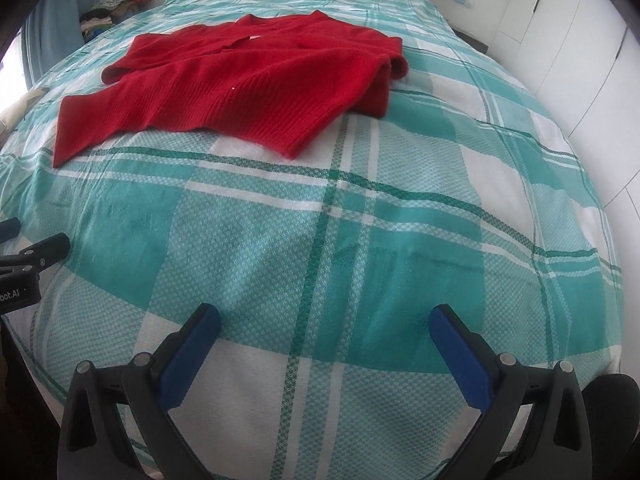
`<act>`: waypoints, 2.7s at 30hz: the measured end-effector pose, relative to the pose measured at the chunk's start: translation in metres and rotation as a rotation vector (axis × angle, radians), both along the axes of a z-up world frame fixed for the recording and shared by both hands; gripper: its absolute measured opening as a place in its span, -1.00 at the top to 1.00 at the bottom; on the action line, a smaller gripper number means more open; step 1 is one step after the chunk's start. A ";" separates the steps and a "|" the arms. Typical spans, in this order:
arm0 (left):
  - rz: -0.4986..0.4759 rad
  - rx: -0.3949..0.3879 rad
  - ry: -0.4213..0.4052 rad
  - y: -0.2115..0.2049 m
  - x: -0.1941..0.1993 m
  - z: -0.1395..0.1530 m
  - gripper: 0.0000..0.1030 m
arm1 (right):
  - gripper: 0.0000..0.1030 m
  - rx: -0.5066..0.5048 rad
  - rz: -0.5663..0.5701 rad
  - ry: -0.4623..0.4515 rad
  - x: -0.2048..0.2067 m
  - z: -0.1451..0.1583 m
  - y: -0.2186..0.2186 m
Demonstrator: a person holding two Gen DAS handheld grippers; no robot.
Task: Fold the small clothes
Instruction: 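Move both tools toward the red sweater on the bed, then grasp the sweater hem with the left gripper while the right gripper grasps the hem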
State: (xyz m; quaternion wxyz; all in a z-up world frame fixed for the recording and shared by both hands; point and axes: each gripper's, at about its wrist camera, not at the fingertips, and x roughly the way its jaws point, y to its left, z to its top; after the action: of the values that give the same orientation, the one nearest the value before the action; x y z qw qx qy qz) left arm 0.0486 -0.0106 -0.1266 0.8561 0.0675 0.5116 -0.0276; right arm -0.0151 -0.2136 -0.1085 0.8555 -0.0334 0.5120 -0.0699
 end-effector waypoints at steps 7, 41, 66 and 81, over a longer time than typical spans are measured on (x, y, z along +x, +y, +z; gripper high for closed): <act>-0.004 -0.006 -0.006 0.003 0.001 0.000 -0.99 | -1.00 -0.003 -0.002 0.011 0.001 -0.002 0.000; -0.061 -0.025 -0.010 0.005 0.003 0.000 -0.99 | -1.00 0.022 -0.012 0.028 0.003 -0.010 -0.002; -0.106 -0.688 0.018 0.093 0.071 0.041 0.95 | 0.91 0.570 0.178 -0.212 0.073 0.040 -0.051; -0.119 -0.430 0.135 0.107 -0.002 0.021 0.96 | 0.92 0.499 0.063 0.032 -0.026 0.016 -0.055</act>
State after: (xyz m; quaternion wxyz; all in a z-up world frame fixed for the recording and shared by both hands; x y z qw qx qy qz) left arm 0.0467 0.0959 -0.1060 0.8116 -0.0884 0.5450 -0.1909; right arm -0.0406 -0.2684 -0.0927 0.8307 0.1617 0.5257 0.0859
